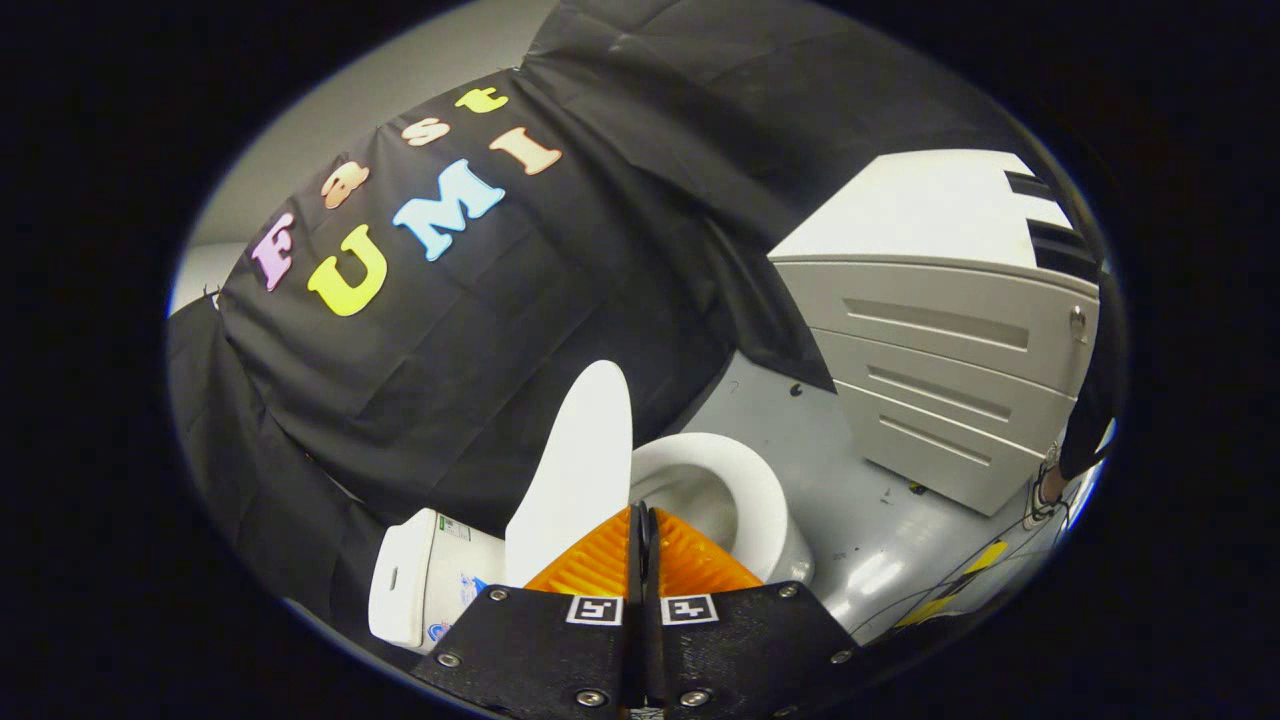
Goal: Open the toilet lid.
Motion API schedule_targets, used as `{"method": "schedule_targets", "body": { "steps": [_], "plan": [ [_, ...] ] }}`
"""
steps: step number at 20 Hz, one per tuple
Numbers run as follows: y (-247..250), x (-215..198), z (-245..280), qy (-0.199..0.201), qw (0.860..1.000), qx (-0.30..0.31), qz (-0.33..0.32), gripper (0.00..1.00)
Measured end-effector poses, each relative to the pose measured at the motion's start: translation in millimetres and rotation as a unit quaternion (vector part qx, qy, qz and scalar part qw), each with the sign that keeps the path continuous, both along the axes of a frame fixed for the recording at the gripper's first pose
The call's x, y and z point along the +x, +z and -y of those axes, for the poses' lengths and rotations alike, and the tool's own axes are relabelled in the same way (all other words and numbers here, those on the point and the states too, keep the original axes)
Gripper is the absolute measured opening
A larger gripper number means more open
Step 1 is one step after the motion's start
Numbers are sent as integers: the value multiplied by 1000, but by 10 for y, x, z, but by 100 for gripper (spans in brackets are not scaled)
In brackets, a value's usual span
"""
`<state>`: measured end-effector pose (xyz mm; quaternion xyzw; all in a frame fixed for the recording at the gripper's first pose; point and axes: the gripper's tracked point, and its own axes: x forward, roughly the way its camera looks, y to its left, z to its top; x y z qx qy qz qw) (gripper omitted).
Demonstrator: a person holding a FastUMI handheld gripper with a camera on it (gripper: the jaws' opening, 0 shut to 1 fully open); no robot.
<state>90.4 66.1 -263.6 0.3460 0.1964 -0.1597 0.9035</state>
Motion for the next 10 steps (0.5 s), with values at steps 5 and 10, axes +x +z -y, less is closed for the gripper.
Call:
{"method": "schedule_targets", "body": {
  "steps": [5, 10],
  "plan": [
    [316, 50, -150, 9, 999, -34, 32, 0],
    [566, 104, -322, 21, 996, -77, 35, 0]
  ]
}}
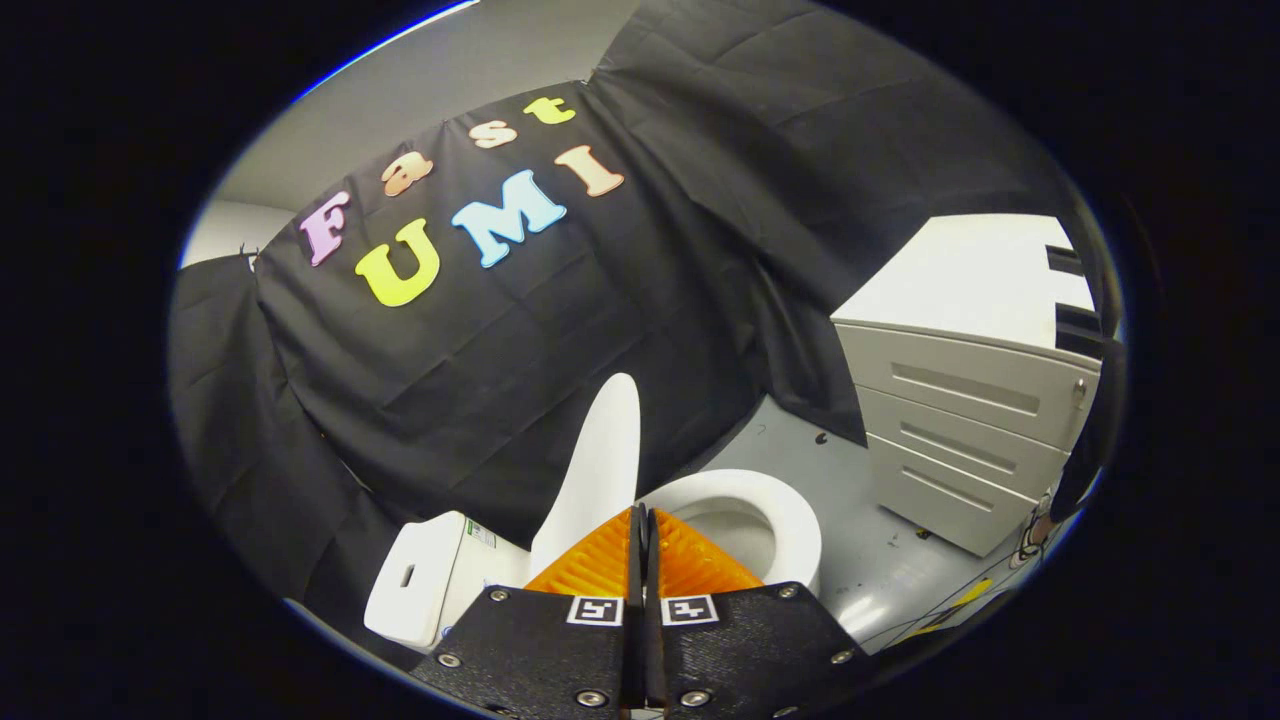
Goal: Open the toilet lid.
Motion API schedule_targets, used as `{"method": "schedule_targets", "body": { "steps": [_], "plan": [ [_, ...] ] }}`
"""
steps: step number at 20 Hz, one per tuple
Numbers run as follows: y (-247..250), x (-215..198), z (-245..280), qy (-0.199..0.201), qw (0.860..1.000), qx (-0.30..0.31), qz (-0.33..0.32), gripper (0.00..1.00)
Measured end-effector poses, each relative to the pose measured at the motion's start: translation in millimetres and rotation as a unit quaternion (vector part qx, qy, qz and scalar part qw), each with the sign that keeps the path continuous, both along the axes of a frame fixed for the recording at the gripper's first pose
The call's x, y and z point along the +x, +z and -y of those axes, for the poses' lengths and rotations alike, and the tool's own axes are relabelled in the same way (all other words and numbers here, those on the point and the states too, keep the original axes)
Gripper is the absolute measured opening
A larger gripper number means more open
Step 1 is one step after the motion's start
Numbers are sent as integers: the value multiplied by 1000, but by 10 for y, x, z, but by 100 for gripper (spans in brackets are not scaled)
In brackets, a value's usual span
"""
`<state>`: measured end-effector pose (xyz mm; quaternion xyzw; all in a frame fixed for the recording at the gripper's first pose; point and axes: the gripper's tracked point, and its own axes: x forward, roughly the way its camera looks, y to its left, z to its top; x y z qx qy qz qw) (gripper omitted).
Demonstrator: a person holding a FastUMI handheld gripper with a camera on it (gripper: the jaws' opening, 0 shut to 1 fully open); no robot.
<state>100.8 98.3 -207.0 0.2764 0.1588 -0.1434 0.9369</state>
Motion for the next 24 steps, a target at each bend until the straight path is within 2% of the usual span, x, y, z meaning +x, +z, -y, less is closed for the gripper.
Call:
{"method": "schedule_targets", "body": {
  "steps": [13, 24],
  "plan": [
    [555, 125, -552, 26, 991, -131, -6, 0],
    [926, 241, -1055, 40, 984, -170, 20, 0]
  ]
}}
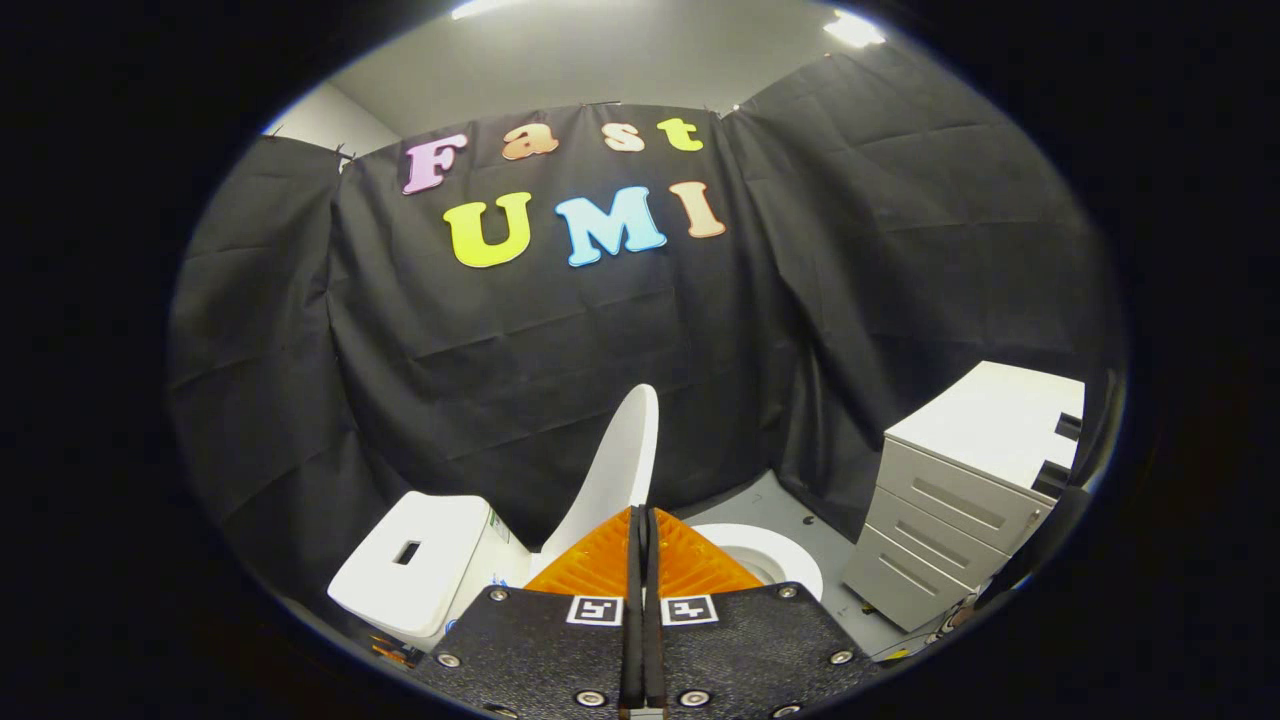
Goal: Open the toilet lid.
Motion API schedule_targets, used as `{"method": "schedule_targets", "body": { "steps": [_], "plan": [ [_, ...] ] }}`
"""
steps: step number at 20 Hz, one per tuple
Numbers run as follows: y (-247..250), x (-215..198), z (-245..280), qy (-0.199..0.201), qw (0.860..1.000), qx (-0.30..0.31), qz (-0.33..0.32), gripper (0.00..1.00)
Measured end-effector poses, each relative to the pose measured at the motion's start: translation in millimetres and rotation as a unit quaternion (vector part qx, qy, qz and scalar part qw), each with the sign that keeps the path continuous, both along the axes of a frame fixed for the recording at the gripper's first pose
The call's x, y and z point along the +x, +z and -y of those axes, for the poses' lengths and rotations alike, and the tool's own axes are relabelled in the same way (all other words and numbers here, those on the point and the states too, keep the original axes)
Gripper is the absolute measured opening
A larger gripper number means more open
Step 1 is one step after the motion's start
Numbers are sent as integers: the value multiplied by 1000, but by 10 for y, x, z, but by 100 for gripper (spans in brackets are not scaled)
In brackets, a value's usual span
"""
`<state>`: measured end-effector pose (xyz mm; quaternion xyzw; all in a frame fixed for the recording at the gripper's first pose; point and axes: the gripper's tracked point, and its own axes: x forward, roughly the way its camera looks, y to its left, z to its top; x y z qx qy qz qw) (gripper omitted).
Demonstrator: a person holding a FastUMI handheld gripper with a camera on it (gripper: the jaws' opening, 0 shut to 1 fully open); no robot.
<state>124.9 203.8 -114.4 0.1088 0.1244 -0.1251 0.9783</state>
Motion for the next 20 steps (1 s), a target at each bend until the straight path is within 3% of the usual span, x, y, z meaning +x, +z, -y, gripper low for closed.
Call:
{"method": "schedule_targets", "body": {
  "steps": [20],
  "plan": [
    [503, 200, -1200, 86, 989, -112, 32, 0]
  ]
}}
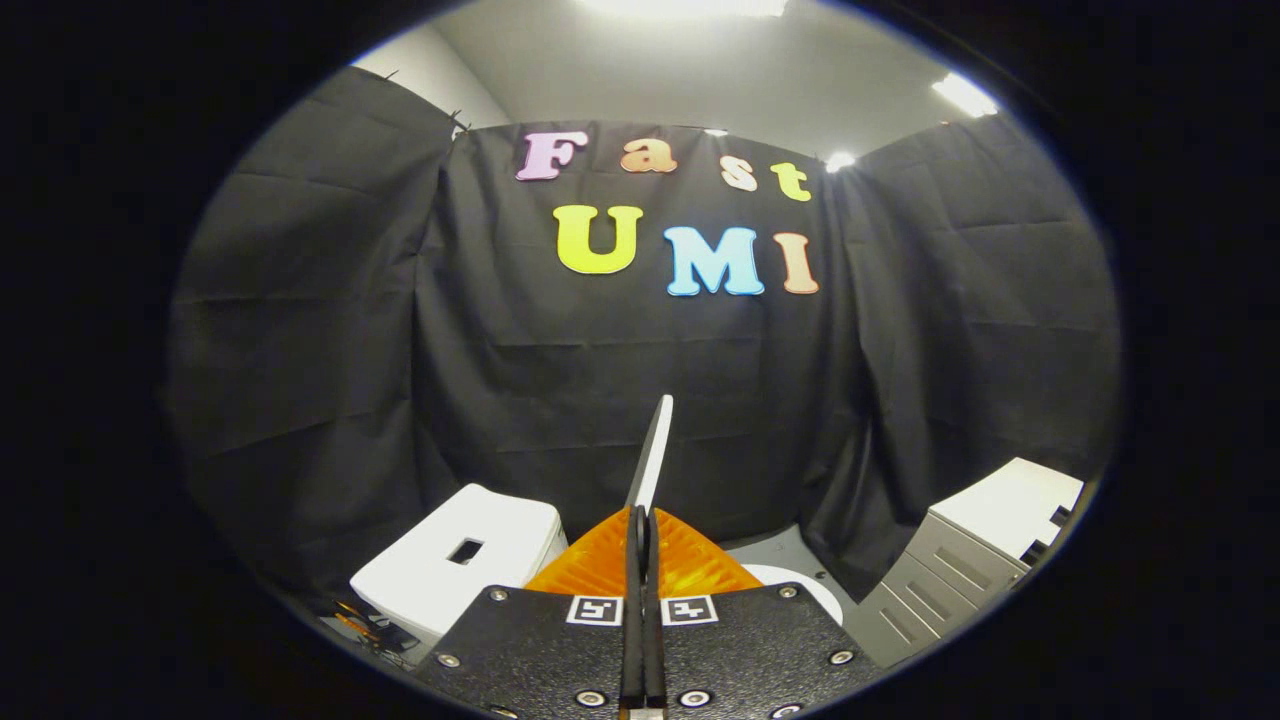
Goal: Open the toilet lid.
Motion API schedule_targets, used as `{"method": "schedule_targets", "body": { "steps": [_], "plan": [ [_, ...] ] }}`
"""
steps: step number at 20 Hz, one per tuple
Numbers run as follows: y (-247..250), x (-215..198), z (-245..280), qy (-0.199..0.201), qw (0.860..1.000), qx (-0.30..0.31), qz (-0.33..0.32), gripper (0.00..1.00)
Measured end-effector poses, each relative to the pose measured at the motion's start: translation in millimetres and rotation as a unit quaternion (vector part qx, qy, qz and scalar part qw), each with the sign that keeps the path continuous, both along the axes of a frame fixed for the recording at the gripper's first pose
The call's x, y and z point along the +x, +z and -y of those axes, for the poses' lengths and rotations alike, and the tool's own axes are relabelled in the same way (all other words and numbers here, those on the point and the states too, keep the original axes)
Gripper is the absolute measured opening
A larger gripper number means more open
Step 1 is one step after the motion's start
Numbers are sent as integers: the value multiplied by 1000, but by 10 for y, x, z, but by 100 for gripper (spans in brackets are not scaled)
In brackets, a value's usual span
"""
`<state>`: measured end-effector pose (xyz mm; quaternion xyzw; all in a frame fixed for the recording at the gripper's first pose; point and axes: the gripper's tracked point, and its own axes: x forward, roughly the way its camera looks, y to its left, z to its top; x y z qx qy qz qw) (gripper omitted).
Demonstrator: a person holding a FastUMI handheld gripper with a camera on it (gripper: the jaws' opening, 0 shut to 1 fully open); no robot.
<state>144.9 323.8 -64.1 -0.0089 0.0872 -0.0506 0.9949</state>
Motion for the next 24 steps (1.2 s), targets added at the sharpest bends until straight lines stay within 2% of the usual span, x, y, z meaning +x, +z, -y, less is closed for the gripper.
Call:
{"method": "schedule_targets", "body": {
  "steps": [8, 13, 24],
  "plan": [
    [84, 69, -443, 32, 999, -6, 10, 0],
    [108, 123, -812, 61, 997, -48, 16, 0],
    [-9, 225, -1655, 125, 986, -101, 34, 0]
  ]
}}
